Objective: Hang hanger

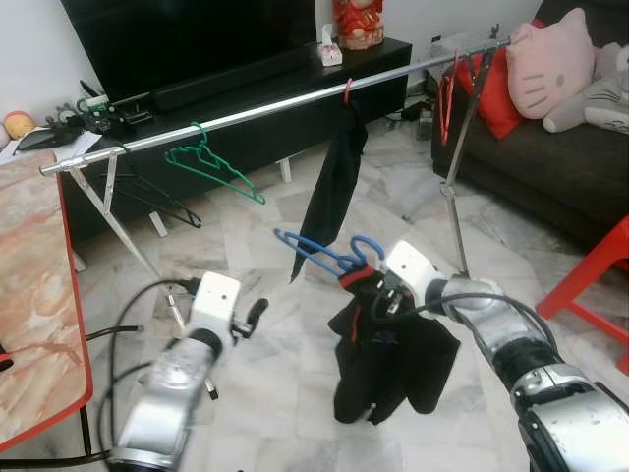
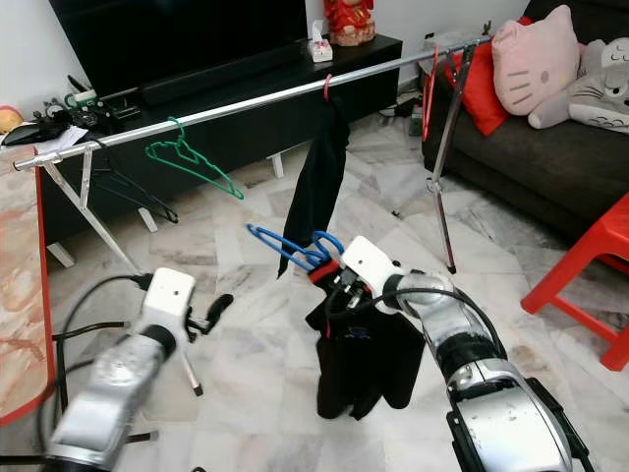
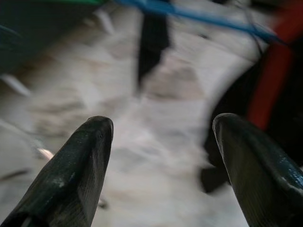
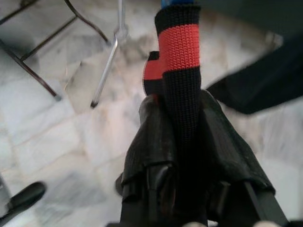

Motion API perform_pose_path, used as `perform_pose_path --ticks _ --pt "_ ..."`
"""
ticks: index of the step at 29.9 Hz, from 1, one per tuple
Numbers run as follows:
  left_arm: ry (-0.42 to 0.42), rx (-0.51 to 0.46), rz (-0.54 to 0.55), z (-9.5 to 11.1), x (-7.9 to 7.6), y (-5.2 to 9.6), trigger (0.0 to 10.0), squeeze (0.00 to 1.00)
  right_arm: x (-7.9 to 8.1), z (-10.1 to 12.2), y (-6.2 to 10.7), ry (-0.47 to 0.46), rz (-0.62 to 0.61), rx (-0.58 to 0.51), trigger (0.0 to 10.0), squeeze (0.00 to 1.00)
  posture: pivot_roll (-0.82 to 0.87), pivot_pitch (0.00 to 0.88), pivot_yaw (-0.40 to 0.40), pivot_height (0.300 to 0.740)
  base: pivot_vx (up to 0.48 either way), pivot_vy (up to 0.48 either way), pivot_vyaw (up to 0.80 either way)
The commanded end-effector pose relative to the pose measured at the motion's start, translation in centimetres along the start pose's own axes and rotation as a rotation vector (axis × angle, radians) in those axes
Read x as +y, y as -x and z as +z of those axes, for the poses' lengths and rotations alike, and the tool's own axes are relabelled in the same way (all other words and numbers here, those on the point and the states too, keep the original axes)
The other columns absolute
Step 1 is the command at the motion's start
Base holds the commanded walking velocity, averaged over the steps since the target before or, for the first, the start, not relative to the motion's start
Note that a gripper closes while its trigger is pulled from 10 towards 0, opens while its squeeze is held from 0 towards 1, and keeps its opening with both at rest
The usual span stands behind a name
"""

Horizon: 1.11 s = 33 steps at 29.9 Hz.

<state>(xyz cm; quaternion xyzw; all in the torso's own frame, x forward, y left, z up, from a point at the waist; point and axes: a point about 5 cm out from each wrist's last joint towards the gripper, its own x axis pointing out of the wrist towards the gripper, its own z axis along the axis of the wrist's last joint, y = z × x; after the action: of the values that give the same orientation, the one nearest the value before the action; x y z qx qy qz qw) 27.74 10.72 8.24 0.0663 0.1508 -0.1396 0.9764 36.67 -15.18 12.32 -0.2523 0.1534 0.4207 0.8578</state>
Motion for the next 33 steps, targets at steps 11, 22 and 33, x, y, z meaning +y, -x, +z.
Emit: perform_pose_path --ticks 11,22,33 --pt "0.007 0.021 0.049 -0.2 0.3 -0.2 10.0 0.0 -0.2 3.9 0.5 0.143 0.158 -0.143 0.0 0.0 -0.14 0.0 0.061 0.74 0.0 0.0 0.0" --pt "0.0 0.031 0.22 -3.3 6.8 3.5 10.0 0.0 1.4 6.6 -1.1 0.172 0.249 -0.225 0.0 0.0 -0.09 0.0 0.015 0.74 0.0 0.0 0.0" --pt "0.046 -0.011 0.061 -3.1 5.5 3.2 10.0 0.0 5.3 8.2 -4.1 0.122 0.363 -0.297 0.0 0.0 -0.06 0.0 -0.001 0.74 0.0 0.0 0.0"
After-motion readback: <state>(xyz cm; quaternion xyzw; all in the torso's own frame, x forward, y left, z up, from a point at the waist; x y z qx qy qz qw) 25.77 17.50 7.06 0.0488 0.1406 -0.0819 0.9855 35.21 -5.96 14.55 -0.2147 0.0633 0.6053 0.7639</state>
